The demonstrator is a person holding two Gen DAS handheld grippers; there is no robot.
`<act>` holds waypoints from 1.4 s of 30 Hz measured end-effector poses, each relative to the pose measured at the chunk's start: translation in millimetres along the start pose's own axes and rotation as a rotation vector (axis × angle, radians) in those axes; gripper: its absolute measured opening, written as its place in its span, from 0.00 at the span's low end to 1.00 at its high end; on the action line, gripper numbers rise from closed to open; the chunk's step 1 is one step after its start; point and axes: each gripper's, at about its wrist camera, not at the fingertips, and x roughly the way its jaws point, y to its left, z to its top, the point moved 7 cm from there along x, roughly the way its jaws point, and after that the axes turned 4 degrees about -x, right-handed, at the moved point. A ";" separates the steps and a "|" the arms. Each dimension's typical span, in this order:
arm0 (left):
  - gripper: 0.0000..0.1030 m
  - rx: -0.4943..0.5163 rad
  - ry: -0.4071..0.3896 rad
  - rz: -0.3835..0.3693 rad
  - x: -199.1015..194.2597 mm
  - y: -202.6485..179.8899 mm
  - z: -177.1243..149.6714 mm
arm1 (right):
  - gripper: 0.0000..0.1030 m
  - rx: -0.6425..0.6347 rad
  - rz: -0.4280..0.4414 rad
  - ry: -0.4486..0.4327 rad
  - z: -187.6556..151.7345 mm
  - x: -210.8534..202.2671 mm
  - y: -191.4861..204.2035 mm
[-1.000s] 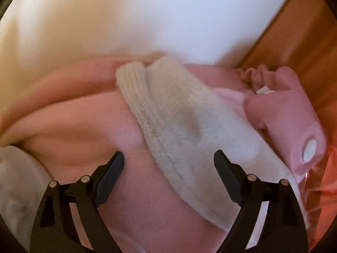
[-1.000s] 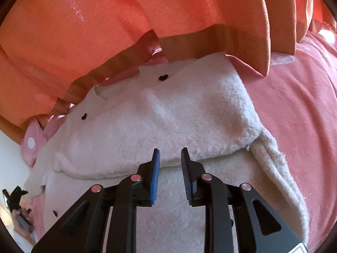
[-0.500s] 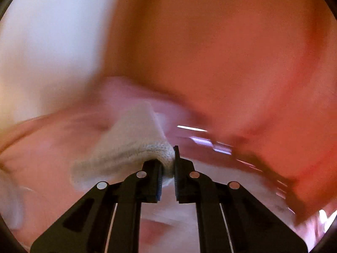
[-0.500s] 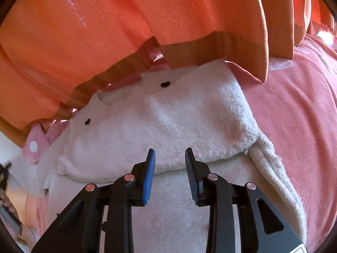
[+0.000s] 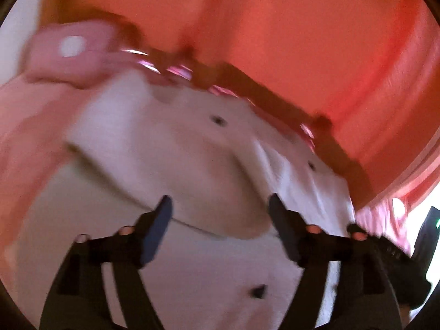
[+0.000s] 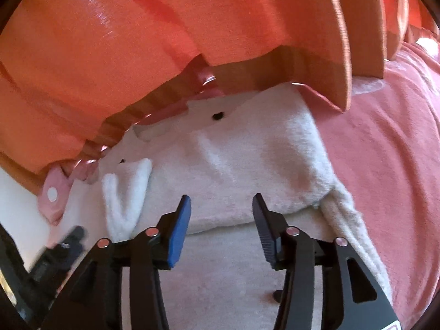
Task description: Fold small clothes
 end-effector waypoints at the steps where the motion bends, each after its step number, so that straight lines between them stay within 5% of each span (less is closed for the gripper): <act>1: 0.81 -0.034 -0.018 0.014 -5.5 15.9 6.8 | 0.50 -0.004 0.014 0.005 -0.8 2.8 4.0; 7: 0.81 -0.228 -0.044 0.111 3.3 94.0 20.4 | 0.50 -0.193 0.043 0.015 -12.6 16.6 69.7; 14: 0.81 -0.273 -0.013 0.143 14.9 120.9 26.7 | 0.58 -0.337 0.006 0.083 -13.4 80.1 137.7; 15: 0.81 -0.283 -0.008 0.150 16.4 125.3 27.6 | 0.43 -0.356 -0.007 0.110 -14.6 92.0 140.4; 16: 0.81 -0.293 -0.004 0.148 16.9 128.9 27.4 | 0.12 -0.372 -0.023 0.122 -13.7 98.1 141.2; 21: 0.80 -0.362 0.021 0.128 16.0 140.4 24.4 | 0.13 -0.179 0.087 -0.032 24.9 31.2 96.6; 23: 0.80 -0.348 0.022 0.147 16.4 140.4 23.0 | 0.16 -0.089 0.050 -0.059 26.2 8.6 50.6; 28: 0.78 -0.311 0.033 0.193 18.4 136.2 14.8 | 0.26 0.141 -0.042 0.089 -11.6 33.7 -38.5; 34: 0.81 -0.391 0.063 0.020 -3.0 116.7 6.2 | 0.55 0.225 0.054 0.049 2.4 32.7 -38.7; 39: 0.81 -0.401 0.076 0.036 13.7 121.6 5.5 | 0.52 0.229 0.035 0.066 -1.5 45.0 -41.7; 41: 0.75 -0.405 0.079 0.022 21.9 124.5 9.3 | 0.38 0.196 0.014 0.064 4.2 49.4 -38.2; 42: 0.68 -0.407 0.081 0.028 25.7 127.0 10.1 | 0.17 0.162 0.001 0.069 5.6 49.5 -35.8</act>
